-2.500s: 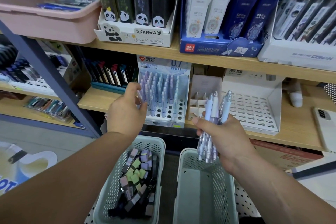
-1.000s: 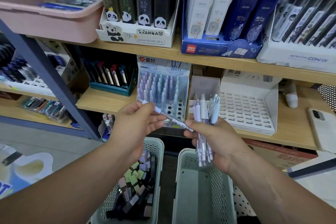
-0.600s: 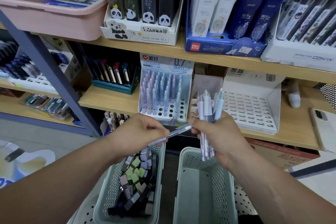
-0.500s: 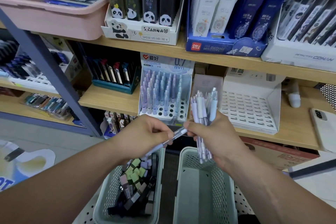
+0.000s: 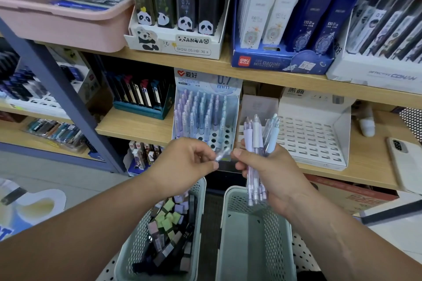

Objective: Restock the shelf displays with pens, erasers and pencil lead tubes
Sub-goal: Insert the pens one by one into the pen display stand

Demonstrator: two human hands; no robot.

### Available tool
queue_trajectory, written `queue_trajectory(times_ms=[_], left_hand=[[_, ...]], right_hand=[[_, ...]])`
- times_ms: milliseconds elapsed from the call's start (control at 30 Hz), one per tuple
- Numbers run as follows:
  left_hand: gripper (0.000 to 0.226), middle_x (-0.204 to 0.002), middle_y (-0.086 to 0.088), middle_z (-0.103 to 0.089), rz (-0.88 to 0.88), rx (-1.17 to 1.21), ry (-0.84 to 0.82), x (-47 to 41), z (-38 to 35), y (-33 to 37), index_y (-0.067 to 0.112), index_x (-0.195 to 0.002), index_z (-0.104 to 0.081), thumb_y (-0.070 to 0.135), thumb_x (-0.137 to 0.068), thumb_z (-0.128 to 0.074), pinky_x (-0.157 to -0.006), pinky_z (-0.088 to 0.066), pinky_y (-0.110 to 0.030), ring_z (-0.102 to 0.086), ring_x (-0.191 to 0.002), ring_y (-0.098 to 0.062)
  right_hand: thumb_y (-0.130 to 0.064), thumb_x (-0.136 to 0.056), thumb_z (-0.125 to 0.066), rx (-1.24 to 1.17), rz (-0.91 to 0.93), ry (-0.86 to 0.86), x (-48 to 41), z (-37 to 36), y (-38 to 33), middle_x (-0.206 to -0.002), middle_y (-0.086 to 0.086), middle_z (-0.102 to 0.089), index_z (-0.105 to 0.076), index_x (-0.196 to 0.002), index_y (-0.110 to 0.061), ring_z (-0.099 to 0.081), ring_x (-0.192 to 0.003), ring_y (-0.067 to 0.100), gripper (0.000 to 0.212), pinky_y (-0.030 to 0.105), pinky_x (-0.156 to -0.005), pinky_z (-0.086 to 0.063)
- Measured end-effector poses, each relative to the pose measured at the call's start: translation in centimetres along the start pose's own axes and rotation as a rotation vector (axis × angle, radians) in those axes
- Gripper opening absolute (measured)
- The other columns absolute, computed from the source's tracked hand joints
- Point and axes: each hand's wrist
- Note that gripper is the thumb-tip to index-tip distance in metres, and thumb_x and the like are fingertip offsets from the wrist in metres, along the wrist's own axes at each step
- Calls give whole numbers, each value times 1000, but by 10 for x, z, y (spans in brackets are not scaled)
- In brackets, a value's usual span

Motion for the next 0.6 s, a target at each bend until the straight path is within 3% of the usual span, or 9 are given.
queue_trajectory(times_ms=[67, 200, 367, 500, 600], left_hand=[[8, -63, 16, -65, -4, 8, 45, -1, 2, 2, 24, -80, -74, 21, -85, -78, -56, -43, -11, -55, -56, 2], [12, -68, 10, -65, -38, 69, 180, -8, 8, 9, 22, -84, -69, 14, -85, -77, -63, -47, -17, -59, -62, -3], [46, -75, -6, -69, -111, 225, 336, -19, 9, 28, 40, -113, -51, 7, -88, -72, -75, -56, -36, -68, -75, -24], [36, -74, -6, -69, -181, 221, 475, -30, 4, 38, 40, -109, -51, 14, -93, -68, -81, -58, -49, -71, -78, -26], [30, -75, -2, -71, -219, 200, 557, -39, 0, 41, 44, -102, -51, 18, -96, -64, -79, -58, -49, -71, -77, -24]], right_hand=[[-11, -81, -82, -26, -10, 19, -1, 3, -2, -93, 13, -78, -67, -115, -2, -69, -65, 12, 38, 22, -60, -54], [-11, -81, -83, -45, -40, 37, 0, 10, -3, -90, 8, -78, -66, -114, -2, -67, -62, 12, 38, 23, -60, -53], [-9, -81, -82, -32, -48, 75, 1, 23, -3, -83, 12, -74, -67, -110, 2, -65, -60, 12, 34, 21, -56, -54], [-9, -82, -81, -27, -57, 88, 4, 35, -3, -93, 20, -75, -68, -111, 1, -63, -61, 13, 33, 23, -58, -53], [-9, -83, -80, -20, -62, 111, 6, 45, -4, -71, 5, -72, -68, -107, 0, -63, -58, 11, 28, 21, -56, -52]])
Point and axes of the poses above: each hand's wrist, its own x-axis away from the middle knuckle, its own z-axis out of the back of the hand, y = z × x
